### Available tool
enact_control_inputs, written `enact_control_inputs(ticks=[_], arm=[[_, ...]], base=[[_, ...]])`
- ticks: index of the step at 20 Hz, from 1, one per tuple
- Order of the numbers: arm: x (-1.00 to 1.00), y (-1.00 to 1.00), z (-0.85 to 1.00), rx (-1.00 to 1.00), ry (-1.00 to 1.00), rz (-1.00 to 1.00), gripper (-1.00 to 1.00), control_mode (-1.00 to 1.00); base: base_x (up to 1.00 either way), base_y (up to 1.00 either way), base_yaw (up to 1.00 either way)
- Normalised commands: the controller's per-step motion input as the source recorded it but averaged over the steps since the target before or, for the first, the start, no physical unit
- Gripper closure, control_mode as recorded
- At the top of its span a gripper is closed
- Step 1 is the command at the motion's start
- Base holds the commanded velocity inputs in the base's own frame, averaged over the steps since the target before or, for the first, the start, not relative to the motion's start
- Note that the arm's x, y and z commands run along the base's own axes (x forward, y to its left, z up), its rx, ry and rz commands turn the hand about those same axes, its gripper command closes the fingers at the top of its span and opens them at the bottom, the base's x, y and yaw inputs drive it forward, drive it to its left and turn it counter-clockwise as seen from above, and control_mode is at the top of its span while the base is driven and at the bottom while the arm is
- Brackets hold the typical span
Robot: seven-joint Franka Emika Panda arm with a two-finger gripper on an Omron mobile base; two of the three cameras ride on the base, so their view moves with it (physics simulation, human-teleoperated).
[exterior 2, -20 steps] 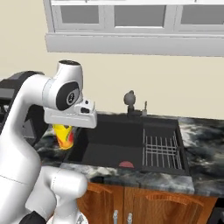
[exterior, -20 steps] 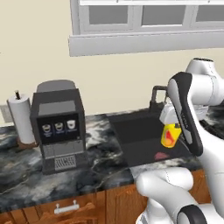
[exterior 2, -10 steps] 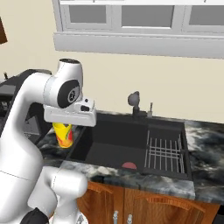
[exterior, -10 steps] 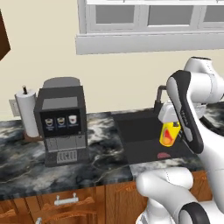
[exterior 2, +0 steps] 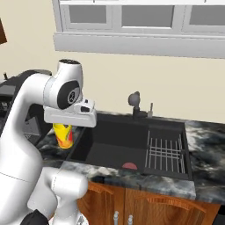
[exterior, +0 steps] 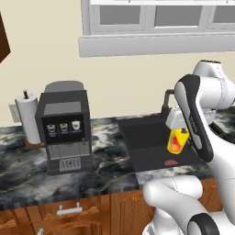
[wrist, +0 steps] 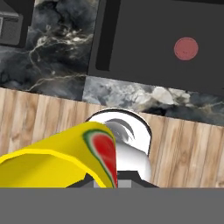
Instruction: Pick the cup and bowl from the counter and place them on the counter next to the sink.
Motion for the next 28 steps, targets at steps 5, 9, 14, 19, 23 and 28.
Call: enact_control_inputs(ticks=[5, 9, 14, 19, 23, 28], arm=[[0.30, 0.85, -0.13, -0.02, 0.03, -0.13, 1.00, -1.00], [0.30, 0.64, -0.05, 0.00, 0.01, -0.05, 1.00, -1.00], [0.23, 0.17, -0.01, 0.00, 0.00, 0.01, 1.00, -1.00], [0.37, 0.09, -0.18, 0.00, 0.00, 0.00, 1.00, -1.00], [0.32, 0.26, -0.39, 0.00, 0.00, 0.00, 1.00, -1.00], [0.33, 0.28, -0.47, 0.00, 0.00, -0.03, 1.00, -1.00]], base=[[0.00, 0.00, 0.00], [0.00, 0.00, 0.00], [0.00, 0.00, 0.00], [0.00, 0.00, 0.00], [0.00, 0.00, 0.00], [0.00, 0.00, 0.00]])
